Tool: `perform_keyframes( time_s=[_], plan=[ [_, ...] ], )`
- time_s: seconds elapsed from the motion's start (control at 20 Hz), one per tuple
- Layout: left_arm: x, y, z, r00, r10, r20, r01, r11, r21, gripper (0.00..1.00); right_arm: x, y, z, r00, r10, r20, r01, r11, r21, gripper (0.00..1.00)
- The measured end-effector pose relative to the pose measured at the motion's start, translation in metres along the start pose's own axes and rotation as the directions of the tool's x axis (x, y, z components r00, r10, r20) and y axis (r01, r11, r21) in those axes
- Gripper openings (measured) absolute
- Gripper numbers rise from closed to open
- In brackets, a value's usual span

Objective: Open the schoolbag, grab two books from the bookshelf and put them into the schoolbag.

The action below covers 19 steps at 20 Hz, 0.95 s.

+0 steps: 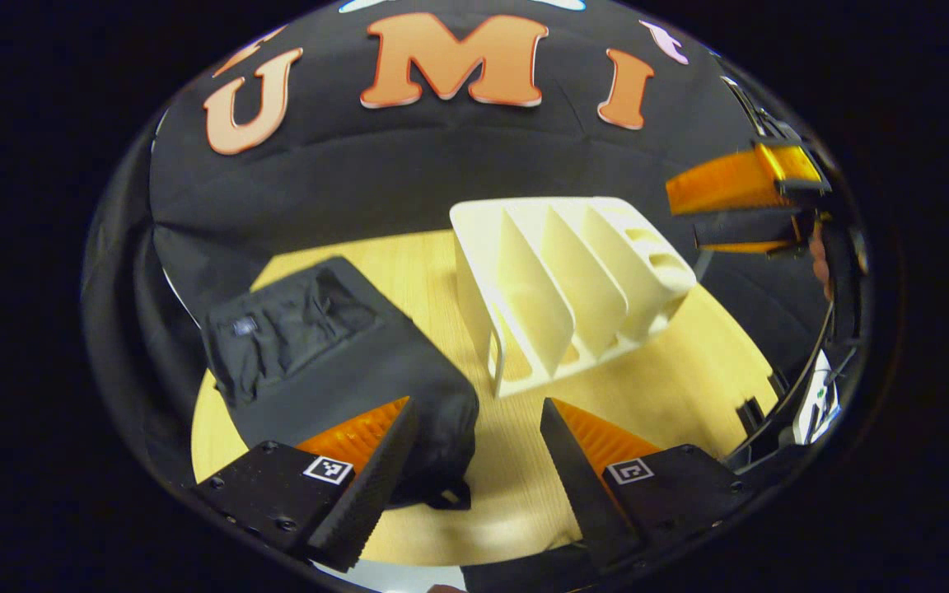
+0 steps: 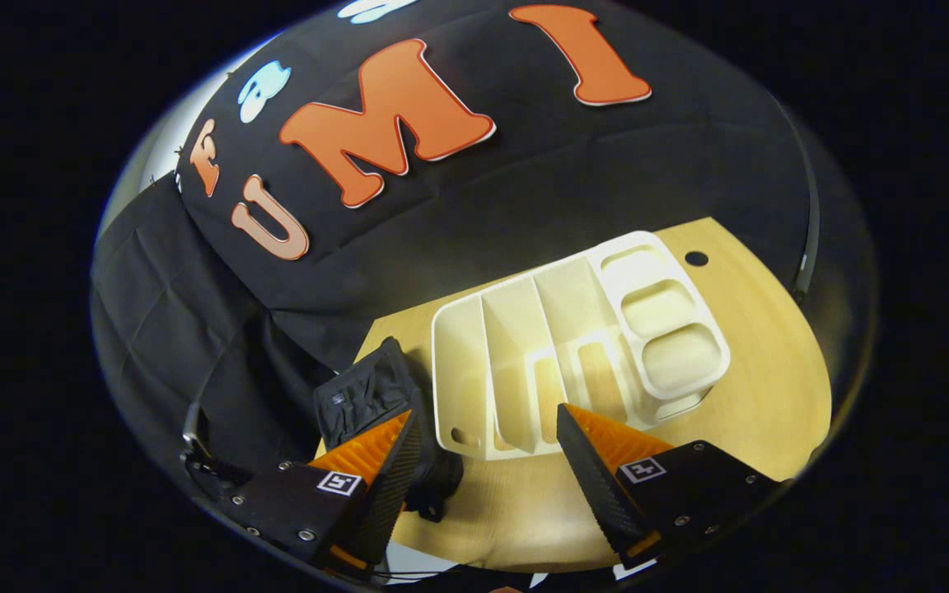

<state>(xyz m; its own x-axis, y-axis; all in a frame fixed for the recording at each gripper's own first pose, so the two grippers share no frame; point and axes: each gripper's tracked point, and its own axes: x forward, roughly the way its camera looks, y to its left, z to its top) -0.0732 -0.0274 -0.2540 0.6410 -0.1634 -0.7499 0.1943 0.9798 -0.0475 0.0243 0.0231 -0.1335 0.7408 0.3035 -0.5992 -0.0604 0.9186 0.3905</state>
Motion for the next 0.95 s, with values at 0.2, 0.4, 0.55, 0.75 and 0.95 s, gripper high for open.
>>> perform_keyframes(
  time_s=[0.2,0.4,0.55,0.75,0.95],
  plan=[
    [-0.017,-0.021,0.104,0.972,0.036,0.234,-0.033,0.999,-0.019,0.96,-0.008,-0.003,0.032,0.99,-0.059,0.129,0.064,0.997,-0.039,0.98],
    [-0.036,-0.022,0.19,0.897,0.066,0.436,-0.08,0.997,0.013,0.99,-0.032,0.006,0.069,0.958,-0.082,0.276,0.106,0.991,-0.075,0.97],
    [-0.045,-0.022,0.211,0.856,0.077,0.511,-0.086,0.996,-0.006,0.95,-0.043,0.011,0.09,0.925,-0.098,0.367,0.148,0.983,-0.112,0.97],
    [-0.063,-0.001,0.247,0.788,0.107,0.606,-0.113,0.993,-0.028,0.95,-0.053,0.02,0.105,0.888,-0.109,0.447,0.183,0.975,-0.126,0.97],
    [-0.091,0.009,0.259,0.708,0.137,0.693,-0.135,0.989,-0.057,0.94,-0.062,0.043,0.115,0.842,-0.086,0.533,0.199,0.967,-0.158,1.0]
  ],
)
